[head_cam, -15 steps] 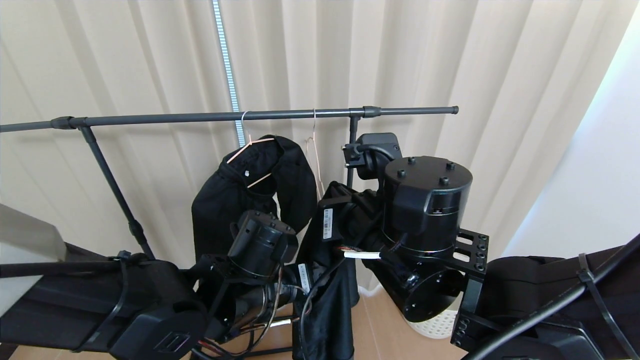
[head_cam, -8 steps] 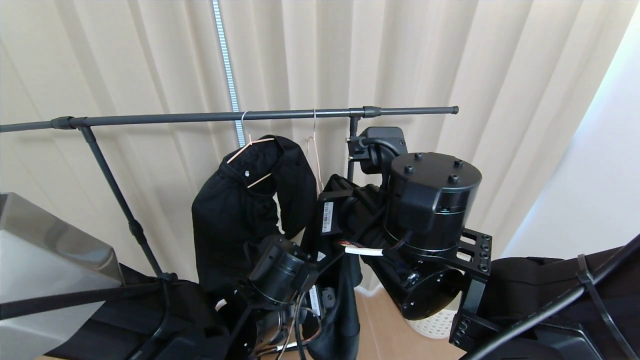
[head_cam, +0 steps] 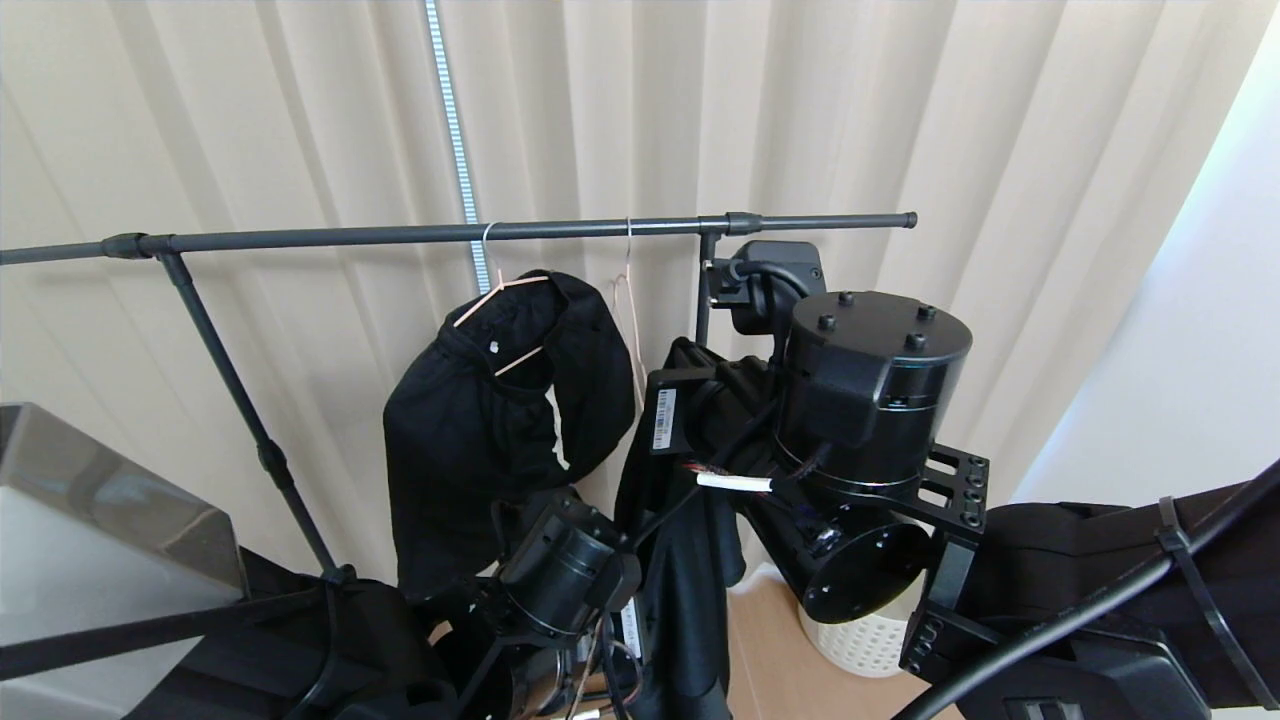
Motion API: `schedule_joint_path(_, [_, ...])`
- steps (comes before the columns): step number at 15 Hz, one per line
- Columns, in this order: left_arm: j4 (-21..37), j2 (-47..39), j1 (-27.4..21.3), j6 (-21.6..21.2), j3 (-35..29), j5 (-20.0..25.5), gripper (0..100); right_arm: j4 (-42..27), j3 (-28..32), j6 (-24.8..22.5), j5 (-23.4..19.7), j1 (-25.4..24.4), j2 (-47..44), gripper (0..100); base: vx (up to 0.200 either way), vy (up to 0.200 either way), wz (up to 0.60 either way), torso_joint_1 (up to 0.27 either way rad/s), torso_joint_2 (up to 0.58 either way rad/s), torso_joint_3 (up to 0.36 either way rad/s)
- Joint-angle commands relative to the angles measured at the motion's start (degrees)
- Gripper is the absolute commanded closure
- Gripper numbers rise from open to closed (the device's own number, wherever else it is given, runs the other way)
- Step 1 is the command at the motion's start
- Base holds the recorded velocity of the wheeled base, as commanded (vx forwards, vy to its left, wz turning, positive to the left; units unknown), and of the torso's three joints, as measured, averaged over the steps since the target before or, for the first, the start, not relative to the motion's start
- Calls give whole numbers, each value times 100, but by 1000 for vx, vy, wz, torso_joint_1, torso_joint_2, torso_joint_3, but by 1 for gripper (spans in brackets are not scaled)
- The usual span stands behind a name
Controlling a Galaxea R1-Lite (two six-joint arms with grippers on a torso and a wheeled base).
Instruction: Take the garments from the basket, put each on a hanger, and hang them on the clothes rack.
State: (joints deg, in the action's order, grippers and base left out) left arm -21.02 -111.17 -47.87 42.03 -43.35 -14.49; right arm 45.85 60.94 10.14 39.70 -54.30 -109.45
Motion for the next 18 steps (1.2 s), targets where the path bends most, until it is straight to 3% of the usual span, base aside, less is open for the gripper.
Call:
schedule_joint_path(1, [1,174,24,-46,20,-1,100,-15,41,-12,11,86,2,100,0,0,0,0,0,0])
schedule_joint_path(5, [1,719,498,-459,-24,-1,100,-67,32,-355,11,473,37,100,0,0,0,0,0,0])
schedule_joint_path(7, [1,1071,929,-890,-218,61,100,-85,14,-443,29,631,108,100,0,0,0,0,0,0])
schedule_joint_path(8, [1,1071,1069,-1057,-376,61,100,-85,-3,-513,29,648,117,0,0,0,0,0,0,0])
schedule_joint_path(9, [1,1044,1228,-1285,-640,70,100,-76,-12,-557,29,657,117,0,0,0,0,0,0,0])
schedule_joint_path(10, [54,992,1412,-1619,-1290,114,100,-85,-91,-636,29,692,117,0,0,0,0,0,0,0])
schedule_joint_path(12, [194,904,1430,-1742,-1932,140,100,-85,-381,-918,-7,701,117,0,0,0,0,0,0,0])
schedule_joint_path(14, [221,930,1430,-1742,-2020,166,100,-67,-777,-1436,-51,736,90,0,0,0,0,0,0,0])
schedule_joint_path(15, [221,956,1403,-1734,-1958,157,100,-50,-1111,-1832,-270,745,73,0,0,0,0,0,0,0])
schedule_joint_path(18, [221,1203,1403,-1725,-1817,149,100,-76,-1638,-2447,-595,745,46,0,0,0,0,0,0,0])
